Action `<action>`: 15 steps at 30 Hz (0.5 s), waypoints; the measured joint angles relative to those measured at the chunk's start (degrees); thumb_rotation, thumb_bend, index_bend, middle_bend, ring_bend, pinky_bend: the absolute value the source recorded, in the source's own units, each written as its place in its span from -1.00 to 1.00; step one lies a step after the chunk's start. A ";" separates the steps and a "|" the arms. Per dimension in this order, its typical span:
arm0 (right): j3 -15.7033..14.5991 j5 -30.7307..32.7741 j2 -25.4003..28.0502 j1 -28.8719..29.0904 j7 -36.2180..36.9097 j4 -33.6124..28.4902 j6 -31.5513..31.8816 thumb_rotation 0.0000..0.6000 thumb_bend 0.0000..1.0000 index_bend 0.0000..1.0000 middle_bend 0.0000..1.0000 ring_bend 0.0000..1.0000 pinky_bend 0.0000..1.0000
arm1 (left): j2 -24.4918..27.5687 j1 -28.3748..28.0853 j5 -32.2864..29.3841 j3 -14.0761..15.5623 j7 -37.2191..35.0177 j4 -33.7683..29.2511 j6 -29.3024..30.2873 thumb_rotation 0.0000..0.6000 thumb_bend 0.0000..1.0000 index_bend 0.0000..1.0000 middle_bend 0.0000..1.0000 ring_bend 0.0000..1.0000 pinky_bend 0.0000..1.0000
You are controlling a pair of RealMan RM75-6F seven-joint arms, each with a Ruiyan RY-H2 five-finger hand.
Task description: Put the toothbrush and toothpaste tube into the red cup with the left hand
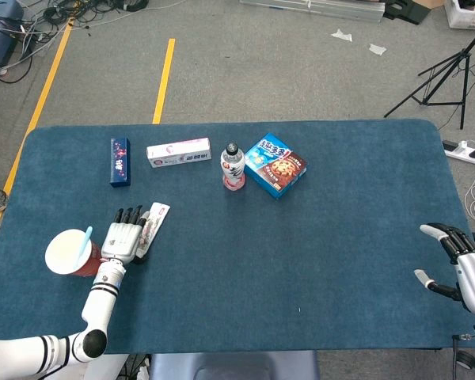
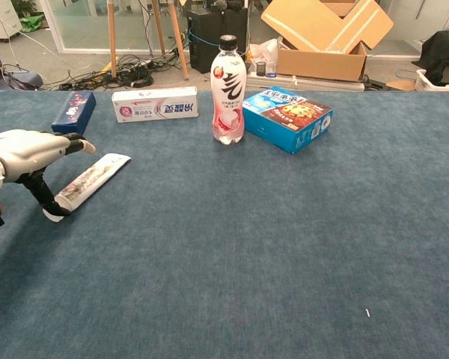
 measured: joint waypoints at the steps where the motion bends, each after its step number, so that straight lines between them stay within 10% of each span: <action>1: 0.02 0.03 0.00 -0.01 0.02 0.00 0.02 1.00 -0.75 -0.49 -0.52 -0.56 0.19 | 0.02 -0.01 -0.26 -0.02 0.08 0.28 -0.10 1.00 -0.85 -0.92 -1.00 -1.00 -1.00; 15: 0.02 -0.09 0.03 -0.03 0.10 0.03 0.11 1.00 -0.75 -0.49 -0.52 -0.56 0.19 | -0.59 0.18 -1.57 -0.38 0.17 4.86 -0.26 1.00 -0.85 -0.92 -1.00 -1.00 -1.00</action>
